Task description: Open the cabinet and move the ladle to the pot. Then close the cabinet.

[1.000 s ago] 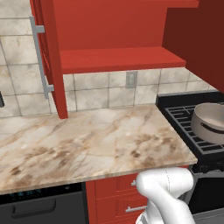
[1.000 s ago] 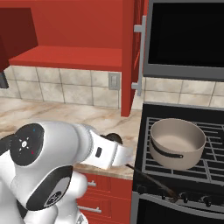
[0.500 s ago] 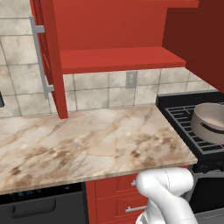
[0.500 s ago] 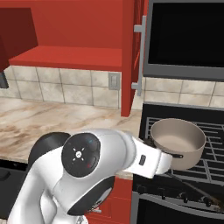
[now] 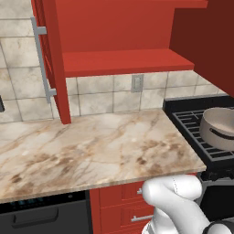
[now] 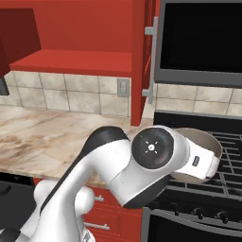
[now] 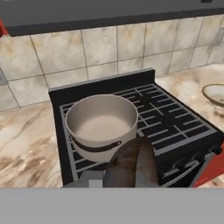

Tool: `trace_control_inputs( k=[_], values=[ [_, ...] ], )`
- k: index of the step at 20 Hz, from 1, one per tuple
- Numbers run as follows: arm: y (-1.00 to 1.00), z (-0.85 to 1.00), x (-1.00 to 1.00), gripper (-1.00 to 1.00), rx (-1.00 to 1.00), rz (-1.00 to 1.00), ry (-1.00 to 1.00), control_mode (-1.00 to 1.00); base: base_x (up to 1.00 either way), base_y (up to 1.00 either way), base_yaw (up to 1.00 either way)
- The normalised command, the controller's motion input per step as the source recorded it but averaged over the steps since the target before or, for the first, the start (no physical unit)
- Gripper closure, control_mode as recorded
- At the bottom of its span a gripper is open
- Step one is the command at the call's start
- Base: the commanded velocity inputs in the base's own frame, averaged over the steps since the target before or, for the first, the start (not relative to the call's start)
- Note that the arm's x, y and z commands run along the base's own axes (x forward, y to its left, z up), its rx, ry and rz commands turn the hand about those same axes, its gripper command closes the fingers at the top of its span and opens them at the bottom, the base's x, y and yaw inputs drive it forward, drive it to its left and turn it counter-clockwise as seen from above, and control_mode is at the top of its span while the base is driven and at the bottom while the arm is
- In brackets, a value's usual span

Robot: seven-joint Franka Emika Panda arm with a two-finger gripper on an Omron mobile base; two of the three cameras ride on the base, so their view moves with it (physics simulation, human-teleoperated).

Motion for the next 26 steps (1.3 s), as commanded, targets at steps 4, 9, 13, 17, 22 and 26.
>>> trace_control_inputs(
  k=[4, 9, 13, 17, 22, 26],
  values=[
    [-0.14, -0.24, 0.46, 1.00, 0.12, 0.09, 0.00, -1.00, 0.00, 0.00, 0.00],
    [-0.12, -0.39, 0.38, 1.00, 0.11, 0.13, 0.00, -1.00, 0.00, 0.00, 0.00],
    [-0.12, -0.39, 0.38, 1.00, 0.08, 0.11, 0.00, -1.00, 0.00, 0.00, 0.00],
    [-0.08, -0.26, 0.41, 1.00, 0.04, 0.09, 0.00, -1.00, 0.00, 0.00, 0.00],
    [-0.13, -0.16, 0.43, 1.00, 0.00, 0.07, 0.00, -1.00, 0.00, 0.00, 0.00],
    [-0.20, -0.10, 0.35, 1.00, 0.00, 0.05, 0.00, -1.00, 0.00, 0.00, 0.00]
  ],
)
